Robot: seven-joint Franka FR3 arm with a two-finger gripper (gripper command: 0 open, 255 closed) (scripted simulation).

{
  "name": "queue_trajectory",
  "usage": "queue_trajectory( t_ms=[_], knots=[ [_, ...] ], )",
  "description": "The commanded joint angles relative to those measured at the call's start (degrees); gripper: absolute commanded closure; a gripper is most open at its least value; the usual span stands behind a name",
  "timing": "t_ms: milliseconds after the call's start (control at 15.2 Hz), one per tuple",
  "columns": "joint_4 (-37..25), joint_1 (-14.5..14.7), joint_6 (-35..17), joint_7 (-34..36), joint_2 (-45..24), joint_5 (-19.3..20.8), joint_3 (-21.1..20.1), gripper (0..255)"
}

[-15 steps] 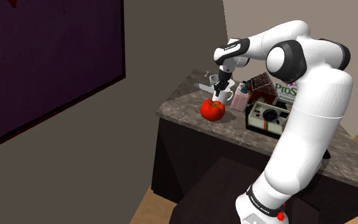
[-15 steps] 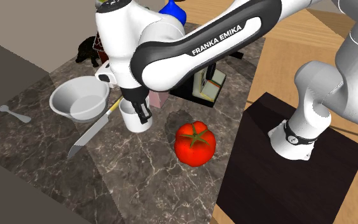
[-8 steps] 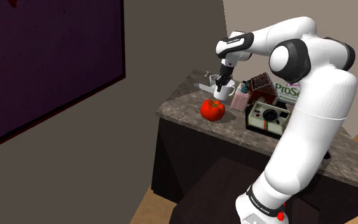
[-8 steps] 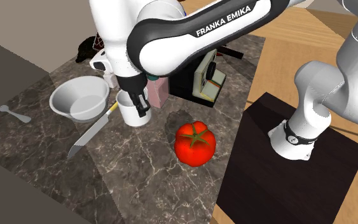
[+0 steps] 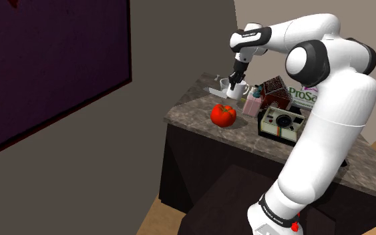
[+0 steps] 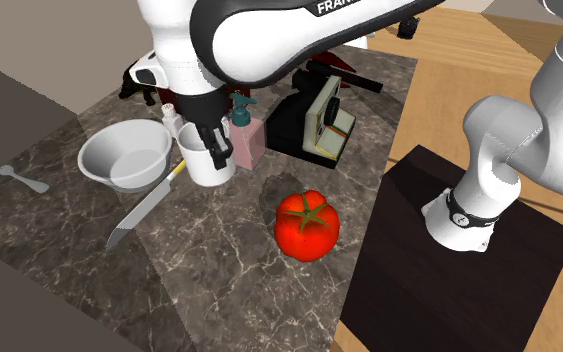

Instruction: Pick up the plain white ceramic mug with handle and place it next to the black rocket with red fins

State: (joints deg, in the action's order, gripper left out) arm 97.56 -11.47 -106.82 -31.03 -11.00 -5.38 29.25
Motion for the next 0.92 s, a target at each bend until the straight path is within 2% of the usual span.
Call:
queue_trajectory(
  t_ms=[0, 858],
  knots=[
    [-1.27, 0.05, 1.5, 0.21, 0.27, 0.17, 0.02, 255],
    [-11.74, -0.53, 11.65, 0.27, -0.08, 0.12, 0.31, 255]
  ],
)
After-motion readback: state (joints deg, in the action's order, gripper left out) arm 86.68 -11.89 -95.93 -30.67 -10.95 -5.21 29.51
